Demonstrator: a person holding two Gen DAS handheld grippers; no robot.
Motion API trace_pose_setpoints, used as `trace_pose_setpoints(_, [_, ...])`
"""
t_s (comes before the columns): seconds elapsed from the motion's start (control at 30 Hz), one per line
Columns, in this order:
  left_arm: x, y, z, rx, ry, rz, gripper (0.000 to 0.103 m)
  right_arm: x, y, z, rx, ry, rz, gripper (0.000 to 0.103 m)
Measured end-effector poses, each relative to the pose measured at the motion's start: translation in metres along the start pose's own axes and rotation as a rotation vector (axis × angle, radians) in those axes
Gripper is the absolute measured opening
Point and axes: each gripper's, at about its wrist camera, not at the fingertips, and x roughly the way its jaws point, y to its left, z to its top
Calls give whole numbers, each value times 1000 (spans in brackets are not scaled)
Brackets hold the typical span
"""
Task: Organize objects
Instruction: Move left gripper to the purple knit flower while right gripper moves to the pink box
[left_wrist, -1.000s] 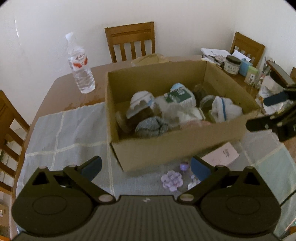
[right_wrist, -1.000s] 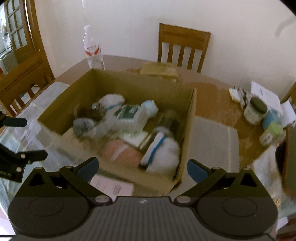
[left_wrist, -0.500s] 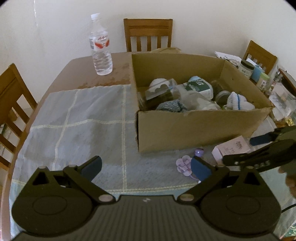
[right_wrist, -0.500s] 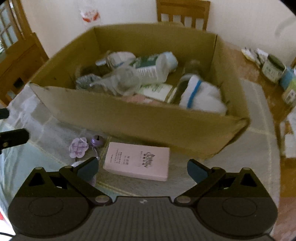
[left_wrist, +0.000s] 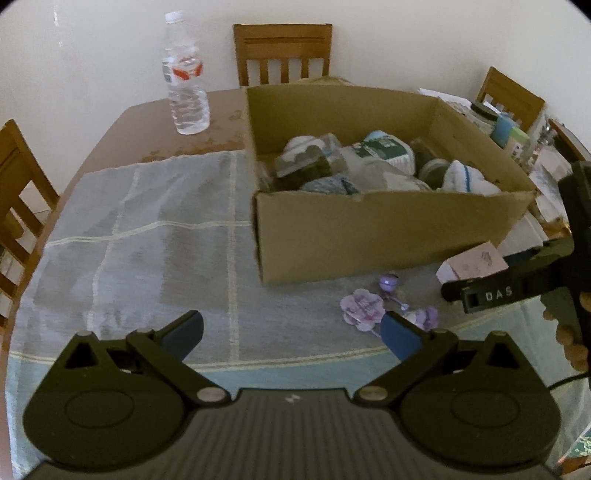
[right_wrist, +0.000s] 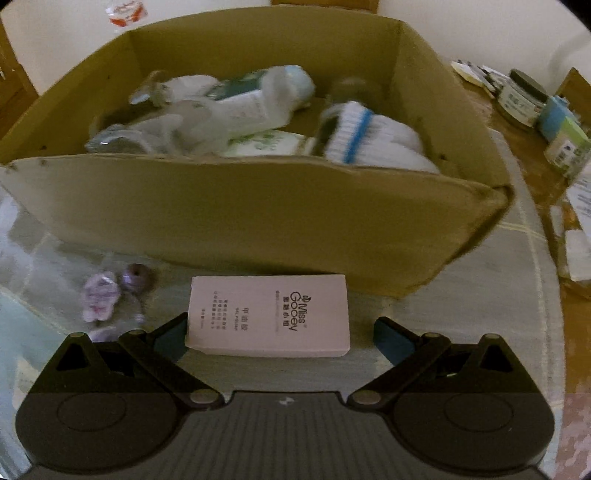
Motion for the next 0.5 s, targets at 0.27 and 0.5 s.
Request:
trace_pose_setpoints(0.27, [10, -26, -1, 3, 26, -35, 102, -1, -21, -6, -47, -5, -7, 103])
trace_pose_setpoints(0.5, [32, -51, 4, -41, 21, -33, 102, -2, -29, -14, -115, -24, 30, 103])
